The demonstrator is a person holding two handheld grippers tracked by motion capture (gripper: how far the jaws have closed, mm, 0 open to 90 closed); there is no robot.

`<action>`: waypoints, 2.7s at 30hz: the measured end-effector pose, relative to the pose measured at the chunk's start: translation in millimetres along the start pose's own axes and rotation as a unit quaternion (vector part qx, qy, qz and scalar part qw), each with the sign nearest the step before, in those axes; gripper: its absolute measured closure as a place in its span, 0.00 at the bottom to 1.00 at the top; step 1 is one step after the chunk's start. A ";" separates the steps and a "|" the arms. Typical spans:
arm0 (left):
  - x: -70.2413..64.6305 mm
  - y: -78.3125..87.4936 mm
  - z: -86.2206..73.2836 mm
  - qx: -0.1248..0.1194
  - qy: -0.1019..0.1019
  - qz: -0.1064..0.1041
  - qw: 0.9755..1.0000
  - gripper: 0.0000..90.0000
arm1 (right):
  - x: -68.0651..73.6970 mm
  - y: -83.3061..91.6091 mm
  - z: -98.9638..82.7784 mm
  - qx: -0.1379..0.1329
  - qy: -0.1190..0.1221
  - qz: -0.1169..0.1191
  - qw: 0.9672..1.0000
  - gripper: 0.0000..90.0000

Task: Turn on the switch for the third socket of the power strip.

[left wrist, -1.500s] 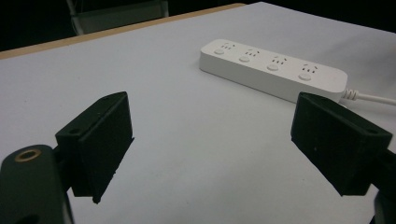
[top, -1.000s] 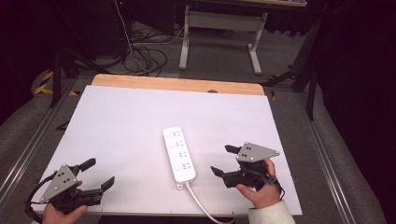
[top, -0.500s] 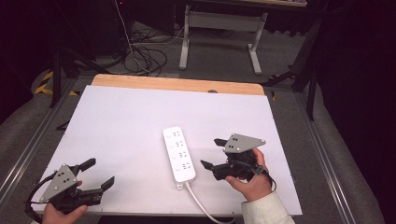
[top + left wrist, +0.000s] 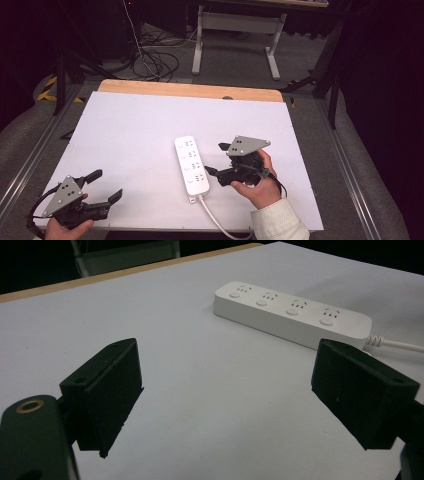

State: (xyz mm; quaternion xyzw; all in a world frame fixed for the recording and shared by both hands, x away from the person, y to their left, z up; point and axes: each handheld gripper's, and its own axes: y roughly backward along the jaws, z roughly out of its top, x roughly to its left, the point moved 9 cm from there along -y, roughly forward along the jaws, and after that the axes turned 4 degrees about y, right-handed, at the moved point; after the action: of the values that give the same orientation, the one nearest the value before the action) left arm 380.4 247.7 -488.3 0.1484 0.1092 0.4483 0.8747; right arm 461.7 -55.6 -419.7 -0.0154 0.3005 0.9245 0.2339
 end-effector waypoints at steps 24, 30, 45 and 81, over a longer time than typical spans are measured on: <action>0.5 0.3 0.2 -0.001 0.000 -0.001 1.000 0.15 | -4.0 -38.3 15.2 0.031 -0.027 0.017 0.999 0.64; 0.4 0.4 0.3 -0.002 0.000 -0.002 1.000 0.15 | -4.2 -49.3 17.0 0.033 -0.054 0.029 0.998 0.66; 0.6 0.4 0.4 -0.003 0.002 -0.003 1.000 0.15 | -7.6 -77.1 22.5 0.053 -0.061 0.038 0.996 0.82; 0.2 0.5 0.6 -0.003 0.002 -0.007 1.000 0.15 | -13.1 -129.9 -0.9 0.153 -0.079 0.039 0.984 1.00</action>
State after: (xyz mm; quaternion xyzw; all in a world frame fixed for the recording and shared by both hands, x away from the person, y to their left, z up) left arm 380.4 248.0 -487.6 0.1436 0.1110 0.4425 0.8782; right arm 530.7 30.5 -489.4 0.1053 0.4190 0.8744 0.2208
